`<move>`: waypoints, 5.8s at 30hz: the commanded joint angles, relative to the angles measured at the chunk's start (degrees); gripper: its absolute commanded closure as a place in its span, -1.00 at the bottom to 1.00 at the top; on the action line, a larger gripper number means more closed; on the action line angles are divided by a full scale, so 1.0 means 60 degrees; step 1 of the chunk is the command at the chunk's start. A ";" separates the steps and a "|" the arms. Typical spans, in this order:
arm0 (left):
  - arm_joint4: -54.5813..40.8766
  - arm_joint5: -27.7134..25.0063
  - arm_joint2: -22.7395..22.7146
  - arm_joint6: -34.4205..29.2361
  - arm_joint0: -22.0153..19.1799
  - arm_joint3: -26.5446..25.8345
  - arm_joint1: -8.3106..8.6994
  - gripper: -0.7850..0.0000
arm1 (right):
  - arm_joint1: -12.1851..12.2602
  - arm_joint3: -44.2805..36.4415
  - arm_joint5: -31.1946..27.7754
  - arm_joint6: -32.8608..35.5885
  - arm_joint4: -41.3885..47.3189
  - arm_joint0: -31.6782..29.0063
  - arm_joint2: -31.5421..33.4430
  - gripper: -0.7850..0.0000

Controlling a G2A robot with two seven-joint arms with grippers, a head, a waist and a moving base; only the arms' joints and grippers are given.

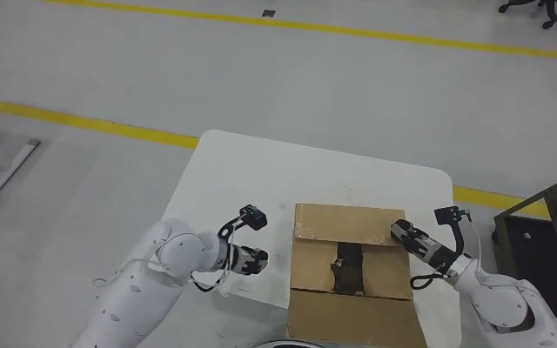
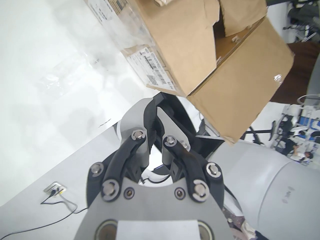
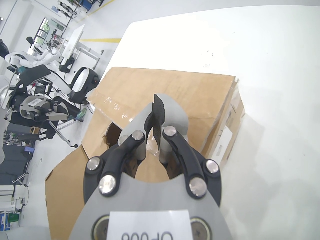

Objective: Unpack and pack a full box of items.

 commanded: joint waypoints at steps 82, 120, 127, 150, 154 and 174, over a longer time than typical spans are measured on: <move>-0.0889 -0.4968 0.6070 0.2087 -0.3561 0.0215 0.1101 1.00 | 0.0007 -0.0358 0.0121 0.0083 -0.0021 -0.0167 -0.0419 1.00; -0.0370 -0.2676 0.5162 0.4175 -0.3740 0.2369 0.0304 -0.91 | -0.0172 -0.0694 0.0942 -0.2203 -0.2099 -0.0440 -0.1235 1.00; 0.0312 -0.1894 0.4161 0.3573 -0.3063 0.1107 0.0820 -1.00 | -0.0233 -0.0430 0.0982 -0.2550 -0.2376 -0.0323 -0.1475 1.00; 0.2390 -0.0100 0.2749 0.3646 -0.1128 -0.0177 0.1494 -1.00 | -0.0298 -0.1316 0.0377 -0.3946 -0.4013 -0.1277 -0.1239 1.00; 0.2390 -0.0100 0.2749 0.3646 -0.1128 -0.0177 0.1494 -1.00 | -0.0346 -0.1090 0.0488 -0.4228 -0.4302 -0.1317 -0.1471 1.00; 0.4493 0.0035 0.3938 0.6138 -0.1351 0.1669 0.0665 -1.00 | -0.0452 -0.0705 0.0599 -0.4129 -0.4335 -0.1025 -0.1613 1.00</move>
